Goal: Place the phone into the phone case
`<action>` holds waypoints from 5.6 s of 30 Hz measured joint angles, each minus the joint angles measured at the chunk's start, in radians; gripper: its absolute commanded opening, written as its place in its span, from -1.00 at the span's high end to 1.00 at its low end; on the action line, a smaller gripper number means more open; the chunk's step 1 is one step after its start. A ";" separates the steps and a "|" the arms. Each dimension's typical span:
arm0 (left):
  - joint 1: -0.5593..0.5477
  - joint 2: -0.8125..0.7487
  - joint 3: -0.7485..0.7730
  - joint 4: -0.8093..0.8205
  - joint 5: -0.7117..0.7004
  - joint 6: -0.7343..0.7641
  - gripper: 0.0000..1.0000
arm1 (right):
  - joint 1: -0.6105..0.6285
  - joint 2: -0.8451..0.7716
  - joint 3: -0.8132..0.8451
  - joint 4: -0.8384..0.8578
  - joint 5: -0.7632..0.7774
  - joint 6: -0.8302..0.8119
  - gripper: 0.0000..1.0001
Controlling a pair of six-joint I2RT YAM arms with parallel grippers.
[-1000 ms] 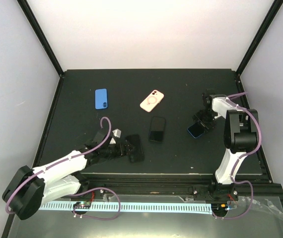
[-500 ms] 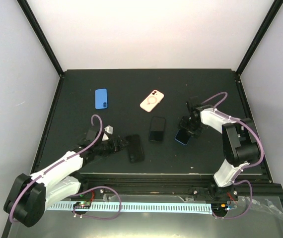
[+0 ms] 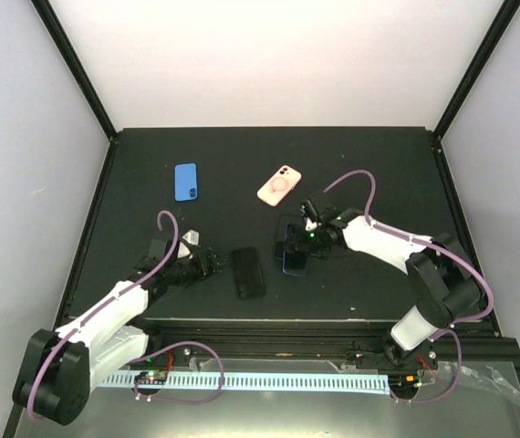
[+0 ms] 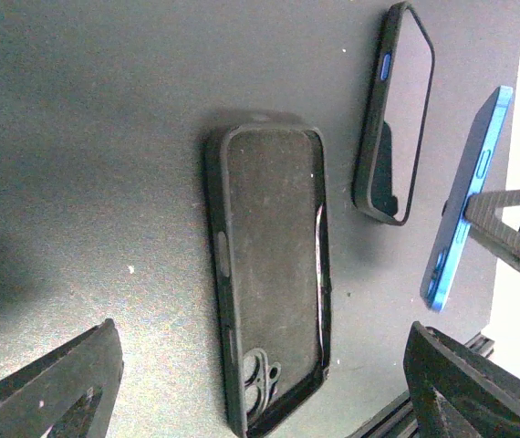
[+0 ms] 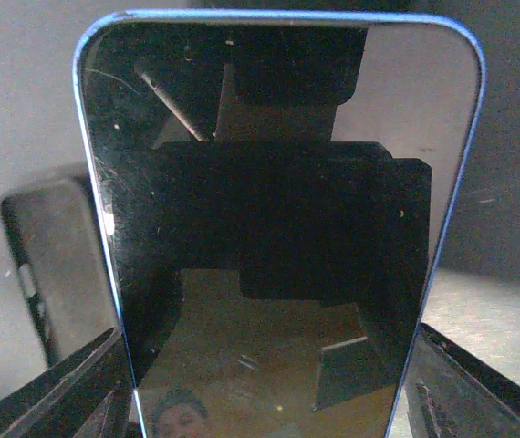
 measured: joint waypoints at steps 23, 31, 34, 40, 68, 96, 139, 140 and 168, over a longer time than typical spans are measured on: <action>0.116 -0.032 -0.010 -0.046 0.038 0.064 -0.71 | 0.312 0.185 0.190 0.094 -0.145 0.023 -0.30; 0.130 -0.040 -0.016 -0.060 0.044 0.073 -0.71 | 0.326 0.254 0.229 0.087 -0.147 0.023 -0.32; 0.130 -0.040 -0.021 -0.064 0.046 0.074 -0.71 | 0.326 0.268 0.229 0.076 -0.147 0.022 -0.35; 0.130 -0.040 -0.023 -0.067 0.048 0.074 -0.71 | 0.326 0.291 0.248 0.060 -0.147 0.022 -0.45; 0.135 -0.040 -0.024 -0.090 0.093 0.081 -0.46 | 0.328 0.265 0.252 0.045 -0.098 0.040 -0.53; -0.073 0.111 -0.101 0.135 0.064 -0.042 0.05 | 0.266 0.188 0.032 0.246 -0.126 -0.046 0.25; -0.179 0.282 -0.004 0.184 -0.048 -0.021 0.70 | 0.256 0.198 -0.021 0.328 -0.169 -0.026 0.31; -0.180 0.283 -0.003 0.190 -0.044 -0.025 0.78 | 0.255 0.198 -0.023 0.332 -0.171 -0.023 0.30; -0.187 0.278 0.043 0.176 -0.095 -0.043 0.97 | 0.227 0.188 -0.103 0.488 -0.248 0.090 0.19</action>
